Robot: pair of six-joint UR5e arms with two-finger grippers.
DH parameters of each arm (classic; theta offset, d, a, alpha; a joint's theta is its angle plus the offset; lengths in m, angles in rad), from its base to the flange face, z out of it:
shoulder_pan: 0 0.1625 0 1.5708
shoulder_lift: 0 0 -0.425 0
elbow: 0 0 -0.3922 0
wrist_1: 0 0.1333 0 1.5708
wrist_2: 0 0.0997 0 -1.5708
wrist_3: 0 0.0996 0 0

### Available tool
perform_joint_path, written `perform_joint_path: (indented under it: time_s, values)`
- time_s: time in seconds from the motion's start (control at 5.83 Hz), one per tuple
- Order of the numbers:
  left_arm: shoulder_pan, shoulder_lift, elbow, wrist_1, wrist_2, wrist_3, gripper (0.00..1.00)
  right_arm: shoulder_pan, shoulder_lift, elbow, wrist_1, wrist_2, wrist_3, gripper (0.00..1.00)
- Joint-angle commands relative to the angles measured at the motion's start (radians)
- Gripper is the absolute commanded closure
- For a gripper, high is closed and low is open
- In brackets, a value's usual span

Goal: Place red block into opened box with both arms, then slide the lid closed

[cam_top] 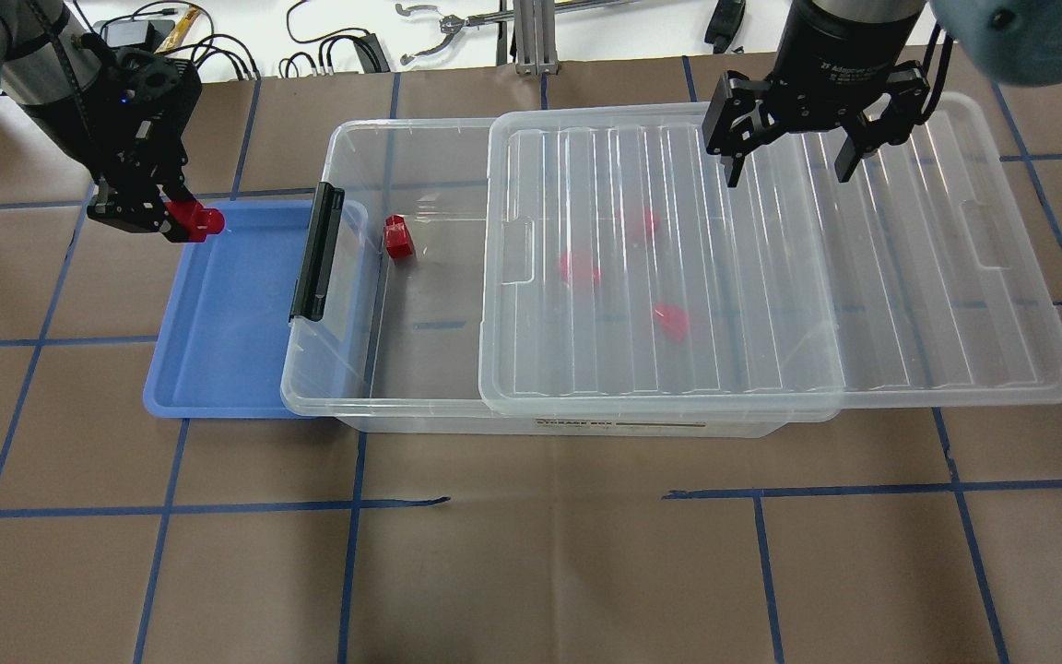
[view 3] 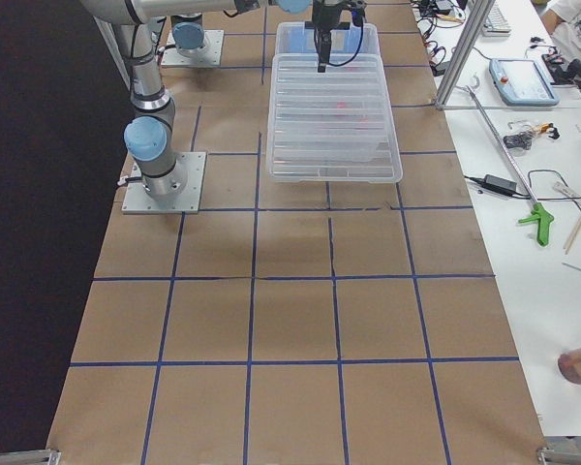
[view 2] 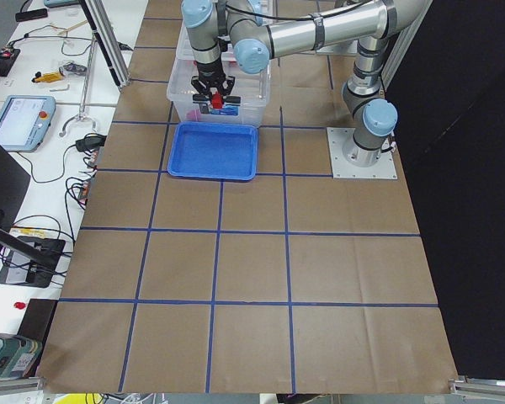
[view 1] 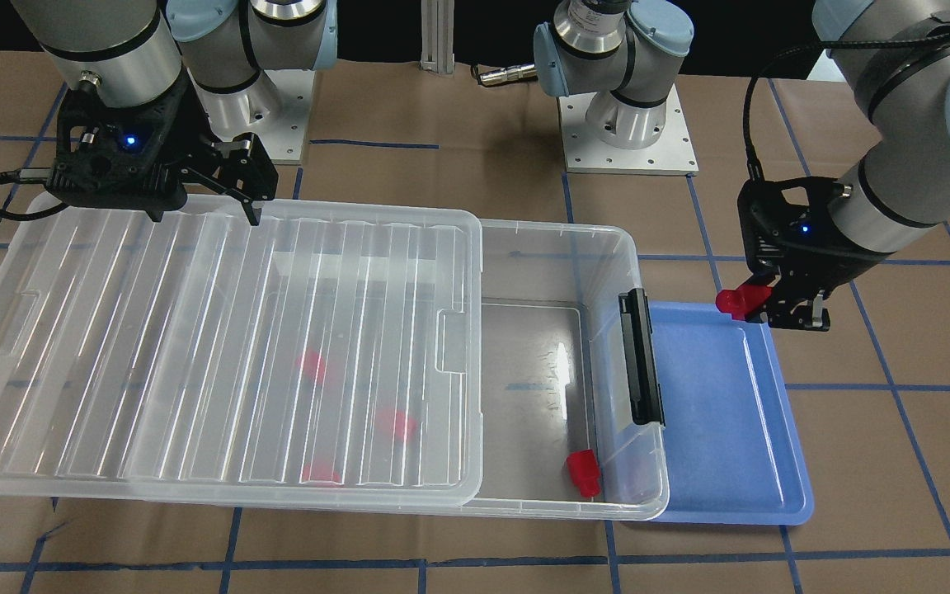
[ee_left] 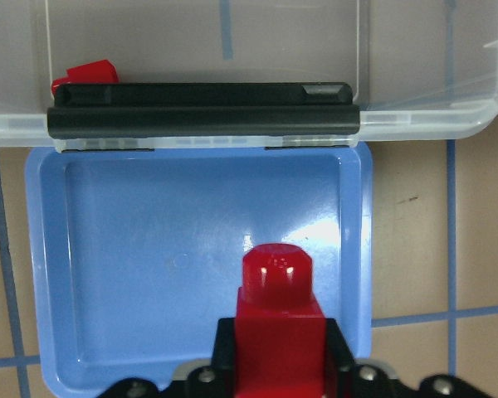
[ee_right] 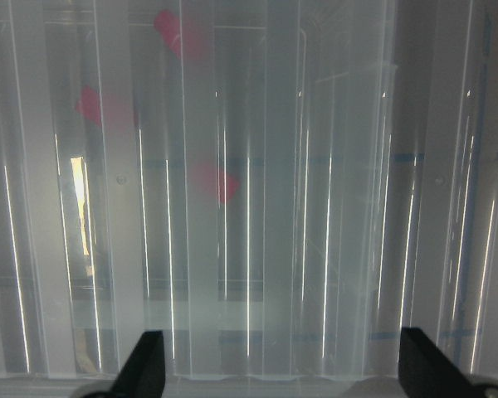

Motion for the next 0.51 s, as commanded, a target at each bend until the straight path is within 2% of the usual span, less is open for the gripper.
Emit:
perform_joint_path:
  time_s: [0.0, 0.17, 0.34]
  values:
    - [-0.094, -0.010, 0.014, 0.001, -0.007, -0.124, 0.78, -0.009, -0.004, -0.001, -0.001, 0.002, -0.002, 0.00]
    - [-0.139, -0.030, 0.023, 0.050, -0.101, -0.253, 0.78, -0.004, -0.006, -0.001, -0.001, 0.006, 0.001, 0.00]
    - [-0.169, -0.060, 0.023, 0.082, -0.122, -0.372, 0.78, -0.003, -0.007, -0.001, -0.001, 0.009, 0.007, 0.00]
